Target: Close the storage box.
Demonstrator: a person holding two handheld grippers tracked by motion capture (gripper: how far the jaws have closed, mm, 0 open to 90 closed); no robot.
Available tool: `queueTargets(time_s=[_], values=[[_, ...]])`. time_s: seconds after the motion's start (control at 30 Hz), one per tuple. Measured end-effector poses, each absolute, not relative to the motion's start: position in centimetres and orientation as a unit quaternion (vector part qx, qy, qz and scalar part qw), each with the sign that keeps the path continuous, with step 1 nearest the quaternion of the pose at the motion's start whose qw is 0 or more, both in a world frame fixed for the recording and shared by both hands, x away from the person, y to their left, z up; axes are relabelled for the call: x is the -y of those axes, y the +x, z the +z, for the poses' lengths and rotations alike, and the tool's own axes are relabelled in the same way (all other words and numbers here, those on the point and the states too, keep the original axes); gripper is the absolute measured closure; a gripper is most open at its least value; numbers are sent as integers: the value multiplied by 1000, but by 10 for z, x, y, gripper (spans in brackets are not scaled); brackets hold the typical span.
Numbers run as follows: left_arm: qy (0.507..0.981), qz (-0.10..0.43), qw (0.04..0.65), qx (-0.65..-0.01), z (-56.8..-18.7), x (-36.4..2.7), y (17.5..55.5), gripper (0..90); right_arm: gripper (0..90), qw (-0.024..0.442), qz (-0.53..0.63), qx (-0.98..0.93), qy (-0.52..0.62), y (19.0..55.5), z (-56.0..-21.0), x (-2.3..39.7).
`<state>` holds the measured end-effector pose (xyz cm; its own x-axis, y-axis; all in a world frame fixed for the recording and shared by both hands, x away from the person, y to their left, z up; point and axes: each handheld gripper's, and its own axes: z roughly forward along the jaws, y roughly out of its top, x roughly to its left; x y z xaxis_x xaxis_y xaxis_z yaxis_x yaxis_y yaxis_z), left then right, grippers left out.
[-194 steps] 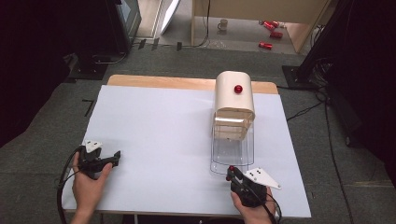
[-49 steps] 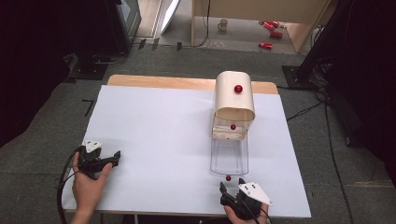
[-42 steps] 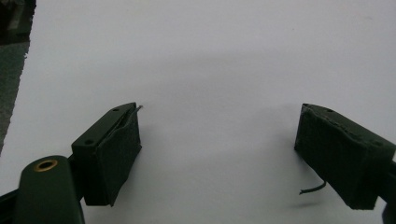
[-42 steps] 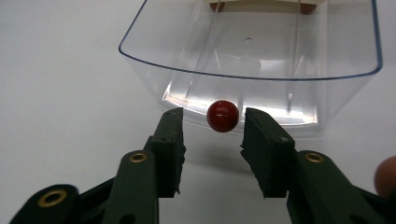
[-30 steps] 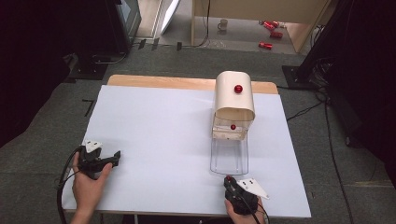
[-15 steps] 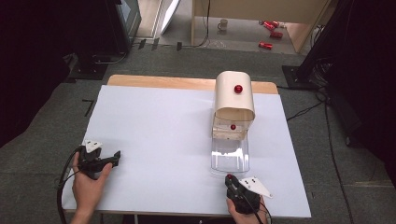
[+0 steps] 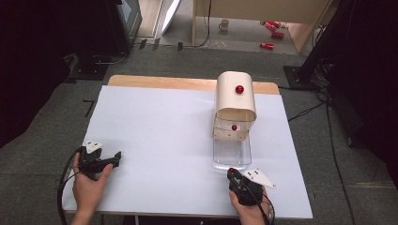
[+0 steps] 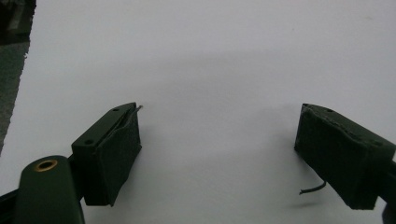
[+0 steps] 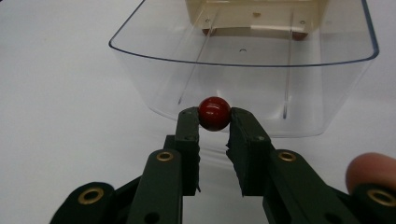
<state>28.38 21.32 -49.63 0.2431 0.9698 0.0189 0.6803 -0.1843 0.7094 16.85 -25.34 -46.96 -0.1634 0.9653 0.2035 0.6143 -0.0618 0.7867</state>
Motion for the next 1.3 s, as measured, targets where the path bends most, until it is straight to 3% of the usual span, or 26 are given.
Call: queueTargets(time_s=[1.3], values=[[731,243,297,-565,-496,-213,284,144,751,230,392,-649,610,231,-469,256]])
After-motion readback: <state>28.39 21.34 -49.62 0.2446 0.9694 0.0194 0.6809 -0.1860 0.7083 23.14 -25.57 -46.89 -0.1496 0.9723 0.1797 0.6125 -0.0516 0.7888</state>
